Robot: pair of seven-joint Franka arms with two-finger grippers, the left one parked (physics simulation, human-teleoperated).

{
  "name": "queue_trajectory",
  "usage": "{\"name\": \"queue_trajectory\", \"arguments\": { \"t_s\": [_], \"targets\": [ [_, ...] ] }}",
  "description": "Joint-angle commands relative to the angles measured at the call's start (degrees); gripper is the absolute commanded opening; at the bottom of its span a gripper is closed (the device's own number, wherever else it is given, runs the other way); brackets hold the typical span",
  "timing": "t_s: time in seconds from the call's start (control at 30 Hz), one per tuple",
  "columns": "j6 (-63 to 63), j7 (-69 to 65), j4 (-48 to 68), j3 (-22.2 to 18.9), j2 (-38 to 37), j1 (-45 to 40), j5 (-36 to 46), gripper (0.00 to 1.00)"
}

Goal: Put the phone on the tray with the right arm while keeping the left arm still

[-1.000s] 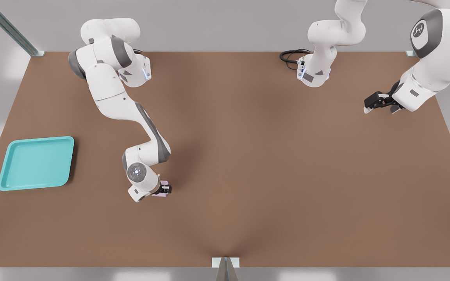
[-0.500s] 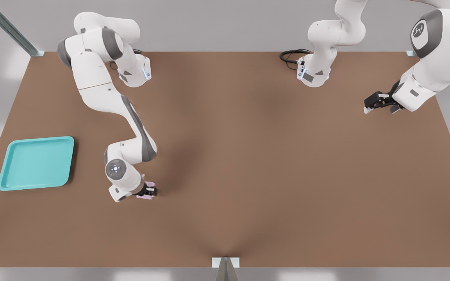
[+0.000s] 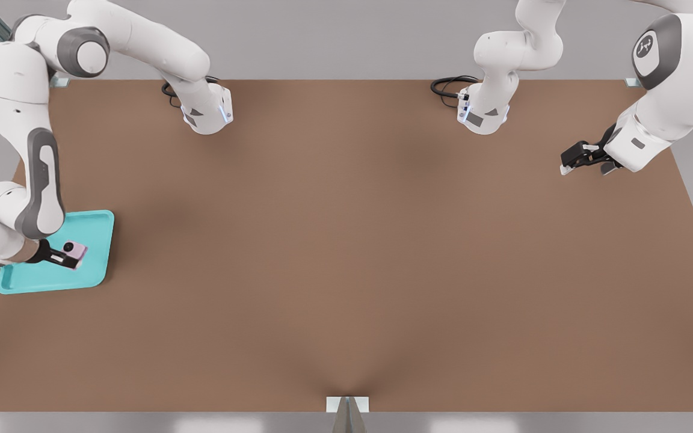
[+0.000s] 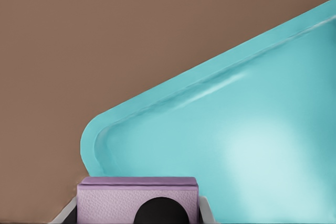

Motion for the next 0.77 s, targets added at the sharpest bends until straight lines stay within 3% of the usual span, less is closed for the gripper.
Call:
{"name": "queue_trajectory", "arguments": {
  "t_s": [0.0, 0.03, 0.2, 0.27, 0.3, 0.4, 0.47, 0.5, 0.53, 0.63, 0.73],
  "targets": [
    [-0.77, -40.46, 0.53, -0.07, 1.44, -2.58, -0.36, 0.76],
    [-0.77, -40.20, 0.53, -0.07, 1.62, -2.76, -0.28, 1.00],
    [-1.91, -39.94, 6.76, 0.71, 1.36, -1.62, -0.19, 1.00],
    [-10.43, -39.68, 18.19, 6.16, 0.83, -0.65, -0.54, 1.00],
    [-10.61, -38.19, 19.43, 6.69, -1.36, 3.56, -1.33, 1.00],
    [-21.33, -8.14, 19.69, 6.87, -10.15, 22.46, -4.14, 1.00],
    [-27.92, 3.83, 18.20, 9.33, -19.11, 24.75, -1.51, 1.00],
    [-30.03, 6.81, 13.98, 4.42, -26.23, 29.75, -1.42, 1.00],
    [-35.39, 7.52, 15.21, -3.23, -26.68, 35.64, -1.33, 1.00],
    [-38.21, 5.32, 18.64, -8.86, -25.01, 38.38, 1.21, 1.00],
    [-37.33, 5.68, 16.00, -9.92, -26.50, 39.78, 1.83, 1.00]
  ]
}}
